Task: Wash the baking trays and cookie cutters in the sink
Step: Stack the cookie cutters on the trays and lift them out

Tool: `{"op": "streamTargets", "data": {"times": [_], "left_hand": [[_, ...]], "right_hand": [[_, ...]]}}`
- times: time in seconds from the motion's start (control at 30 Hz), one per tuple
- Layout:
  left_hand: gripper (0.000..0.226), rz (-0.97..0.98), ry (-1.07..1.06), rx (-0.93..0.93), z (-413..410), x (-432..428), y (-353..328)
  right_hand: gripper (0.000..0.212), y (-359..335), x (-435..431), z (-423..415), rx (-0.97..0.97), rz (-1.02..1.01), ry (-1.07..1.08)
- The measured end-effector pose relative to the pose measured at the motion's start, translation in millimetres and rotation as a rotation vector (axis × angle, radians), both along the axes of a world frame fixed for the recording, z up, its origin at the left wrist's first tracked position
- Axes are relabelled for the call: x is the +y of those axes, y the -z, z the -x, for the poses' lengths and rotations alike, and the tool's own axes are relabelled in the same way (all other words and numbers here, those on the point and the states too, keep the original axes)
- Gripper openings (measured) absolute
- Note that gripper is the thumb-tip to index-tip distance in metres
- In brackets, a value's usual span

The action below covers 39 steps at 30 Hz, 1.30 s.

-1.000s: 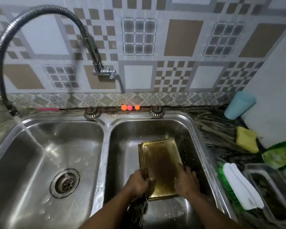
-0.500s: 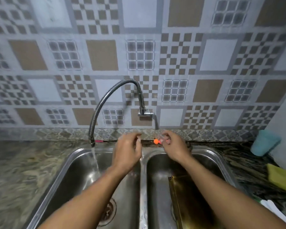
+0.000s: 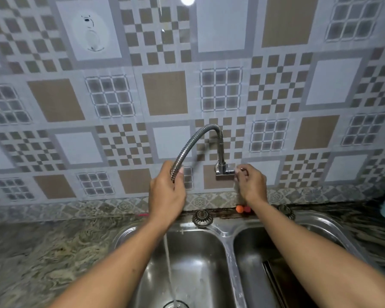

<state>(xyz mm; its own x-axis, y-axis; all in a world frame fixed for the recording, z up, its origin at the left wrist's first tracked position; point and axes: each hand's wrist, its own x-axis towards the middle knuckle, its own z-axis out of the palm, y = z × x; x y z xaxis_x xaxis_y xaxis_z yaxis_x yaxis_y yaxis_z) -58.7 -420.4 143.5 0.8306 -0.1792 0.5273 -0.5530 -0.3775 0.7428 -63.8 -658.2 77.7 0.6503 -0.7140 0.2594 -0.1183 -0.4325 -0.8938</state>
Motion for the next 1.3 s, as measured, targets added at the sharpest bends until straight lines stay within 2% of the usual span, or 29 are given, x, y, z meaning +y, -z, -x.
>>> {"op": "streamTargets", "data": {"times": [0.03,0.13,0.27,0.43,0.53,0.63,0.73,0.83,0.93,1.03,1.1,1.13,1.23,1.3], "left_hand": [[0.015,0.02,0.004,0.006,-1.6,-2.0,0.4],[0.024,0.046,-0.006,0.037,-8.6,-8.1,2.0],[0.024,0.061,0.003,0.059,-16.7,-13.9,4.7],[0.023,0.074,0.007,0.065,-16.7,-12.2,6.9],[0.027,0.056,0.017,0.066,-11.0,-7.3,9.4],[0.024,0.014,-0.005,0.038,0.5,-4.3,15.0],[0.047,-0.009,-0.198,-0.121,17.0,-3.2,32.2],[0.052,-0.062,-0.257,-0.278,49.3,-7.8,57.0],[0.052,-0.1,-0.161,-0.283,90.3,-20.4,88.6],[0.06,-0.197,-0.106,-0.277,133.9,-37.3,120.6],[0.058,-0.24,-0.045,-0.203,157.2,-47.9,144.0],[0.054,-0.268,0.053,-0.116,167.3,-52.7,156.4],[0.048,-0.503,0.476,0.359,199.2,-68.7,187.3],[0.055,-0.736,0.601,0.616,218.7,-83.4,211.0]], "right_hand": [[0.012,-5.2,-4.1,-6.7,-0.001,-0.013,0.004],[0.026,-20.8,-19.5,-30.6,0.059,-0.038,-0.003],[0.035,-33.8,-30.4,-45.2,0.219,0.092,-0.01],[0.033,-37.3,-32.1,-48.5,0.271,0.068,-0.029],[0.022,-34.2,-30.3,-37.0,0.257,0.04,-0.071],[0.027,-17.7,-21.6,8.1,0.203,0.021,-0.106],[0.015,29.9,-18.4,79.6,0.227,-0.039,-0.181],[0.009,95.7,-23.1,169.5,0.414,-0.091,-0.383],[0.01,159.7,-32.1,251.6,0.692,-0.14,-0.515],[0.021,198.9,-36.0,301.9,0.838,-0.17,-0.583],[0.035,211.9,-33.3,318.6,0.908,-0.216,-0.642],[0.044,219.9,-32.0,323.0,0.951,-0.234,-0.677],[0.075,257.3,-36.7,332.7,0.99,-0.245,-0.78],[0.079,269.5,-38.8,332.2,1.003,-0.206,-0.833]]}}
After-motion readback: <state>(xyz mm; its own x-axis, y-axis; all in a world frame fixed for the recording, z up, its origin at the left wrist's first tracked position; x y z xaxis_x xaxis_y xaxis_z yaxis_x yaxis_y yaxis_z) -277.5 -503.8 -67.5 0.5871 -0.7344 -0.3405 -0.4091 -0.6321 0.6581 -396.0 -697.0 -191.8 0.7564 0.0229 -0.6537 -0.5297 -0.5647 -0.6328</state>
